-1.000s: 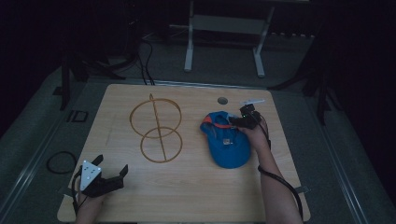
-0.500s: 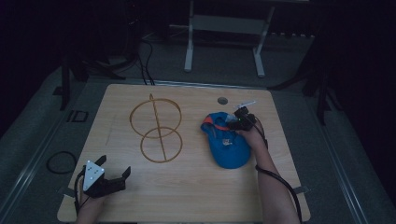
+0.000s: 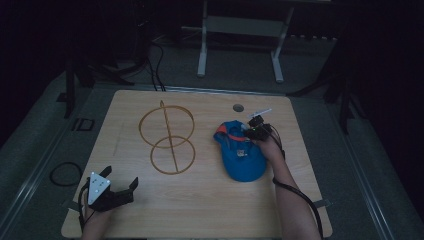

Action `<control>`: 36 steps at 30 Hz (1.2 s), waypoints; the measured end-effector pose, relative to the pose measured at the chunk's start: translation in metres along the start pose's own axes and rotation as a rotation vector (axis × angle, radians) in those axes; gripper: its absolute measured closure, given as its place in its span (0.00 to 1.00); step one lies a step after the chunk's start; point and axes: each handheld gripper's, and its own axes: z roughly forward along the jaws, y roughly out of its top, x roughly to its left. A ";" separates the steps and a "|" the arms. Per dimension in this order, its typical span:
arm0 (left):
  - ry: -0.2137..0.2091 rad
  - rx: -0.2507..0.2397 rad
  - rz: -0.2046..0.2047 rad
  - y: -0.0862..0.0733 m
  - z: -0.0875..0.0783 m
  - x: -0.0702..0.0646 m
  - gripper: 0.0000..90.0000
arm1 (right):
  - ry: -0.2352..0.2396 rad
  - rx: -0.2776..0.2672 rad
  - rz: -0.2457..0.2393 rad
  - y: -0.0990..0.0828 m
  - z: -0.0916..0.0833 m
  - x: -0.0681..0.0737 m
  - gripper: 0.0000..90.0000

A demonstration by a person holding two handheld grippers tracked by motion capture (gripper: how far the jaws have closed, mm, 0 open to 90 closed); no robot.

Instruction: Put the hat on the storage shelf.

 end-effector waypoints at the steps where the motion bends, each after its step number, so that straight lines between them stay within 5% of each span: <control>1: -0.001 -0.006 0.002 0.000 0.000 0.000 0.00 | 0.008 -0.011 0.020 0.000 -0.003 0.000 0.93; 6: -0.065 -0.041 0.008 0.001 -0.001 -0.004 0.00 | 0.014 -0.064 0.035 -0.004 -0.020 0.003 0.93; 11: -0.082 -0.043 0.020 0.001 0.000 -0.010 0.00 | 0.011 -0.099 0.018 -0.006 -0.039 0.006 0.93; 18: -0.015 -0.033 0.021 0.002 -0.001 -0.007 0.00 | -0.023 -0.171 0.018 -0.006 -0.074 0.014 0.94; 22: -0.002 -0.022 -0.019 0.003 -0.002 -0.007 0.00 | -0.043 -0.210 0.022 -0.006 -0.093 0.019 0.94; 28: -0.036 -0.003 -0.101 0.013 -0.006 -0.011 0.00 | -0.061 -0.280 0.007 -0.002 -0.130 0.026 0.94; 36: -0.136 0.025 -0.188 0.032 -0.014 -0.016 0.00 | -0.061 -0.401 0.018 0.000 -0.182 0.036 0.94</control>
